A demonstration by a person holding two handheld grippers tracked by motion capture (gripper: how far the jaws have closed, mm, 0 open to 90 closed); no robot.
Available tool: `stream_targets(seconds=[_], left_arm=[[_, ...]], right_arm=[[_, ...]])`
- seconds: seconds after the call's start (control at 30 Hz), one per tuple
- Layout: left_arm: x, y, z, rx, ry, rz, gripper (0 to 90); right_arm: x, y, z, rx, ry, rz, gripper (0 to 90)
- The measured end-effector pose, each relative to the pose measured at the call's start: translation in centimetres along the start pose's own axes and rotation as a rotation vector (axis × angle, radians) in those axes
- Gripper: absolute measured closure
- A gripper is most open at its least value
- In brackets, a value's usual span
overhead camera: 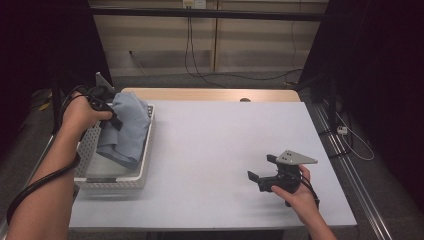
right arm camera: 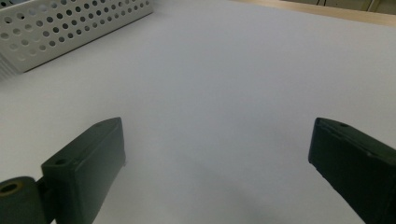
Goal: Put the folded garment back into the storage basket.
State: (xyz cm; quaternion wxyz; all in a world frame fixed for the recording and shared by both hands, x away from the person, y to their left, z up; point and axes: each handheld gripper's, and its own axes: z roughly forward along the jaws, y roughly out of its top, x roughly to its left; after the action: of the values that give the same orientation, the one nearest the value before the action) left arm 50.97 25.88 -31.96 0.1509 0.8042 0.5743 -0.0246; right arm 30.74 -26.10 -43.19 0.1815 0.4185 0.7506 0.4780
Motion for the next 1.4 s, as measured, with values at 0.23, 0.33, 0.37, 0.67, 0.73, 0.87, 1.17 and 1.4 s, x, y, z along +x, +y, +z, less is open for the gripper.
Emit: stream_targets(seconds=[0.23, 0.33, 0.37, 0.67, 0.73, 0.87, 1.17, 1.4], left_arm=[[0.1, -0.4, 0.3, 0.011, -0.003, -0.009, 73.9], [0.1, -0.6, 0.6, 0.007, -0.004, -0.012, 73.8], [0.1, -0.6, 0.6, 0.010, -0.007, -0.011, 73.8], [0.2, -1.1, 1.4, 0.030, -0.015, -0.009, 73.6], [0.1, -1.1, 1.4, 0.030, -0.019, -0.011, 73.6], [0.0, -1.2, 1.5, 0.033, -0.018, -0.011, 73.6], [-0.3, -1.5, 1.5, 0.043, -0.016, -0.009, 73.6], [-0.2, -1.7, 1.6, 0.043, -0.020, -0.009, 73.6]], right_arm=[[0.0, 0.0, 0.0, 0.000, 0.002, -0.002, 3.8], [0.0, 0.0, 0.0, -0.002, 0.002, -0.004, 3.8], [0.0, 0.1, -0.1, -0.002, 0.001, -0.003, 3.8], [0.1, 0.0, -0.1, -0.001, 0.003, -0.004, 3.8], [0.1, 0.0, -0.1, -0.001, 0.002, -0.004, 3.8], [0.1, 0.0, -0.1, -0.001, 0.002, -0.004, 3.8], [0.1, 0.0, -0.1, -0.001, 0.002, -0.005, 3.8], [0.1, 0.0, -0.2, -0.003, 0.000, -0.004, 3.8]])
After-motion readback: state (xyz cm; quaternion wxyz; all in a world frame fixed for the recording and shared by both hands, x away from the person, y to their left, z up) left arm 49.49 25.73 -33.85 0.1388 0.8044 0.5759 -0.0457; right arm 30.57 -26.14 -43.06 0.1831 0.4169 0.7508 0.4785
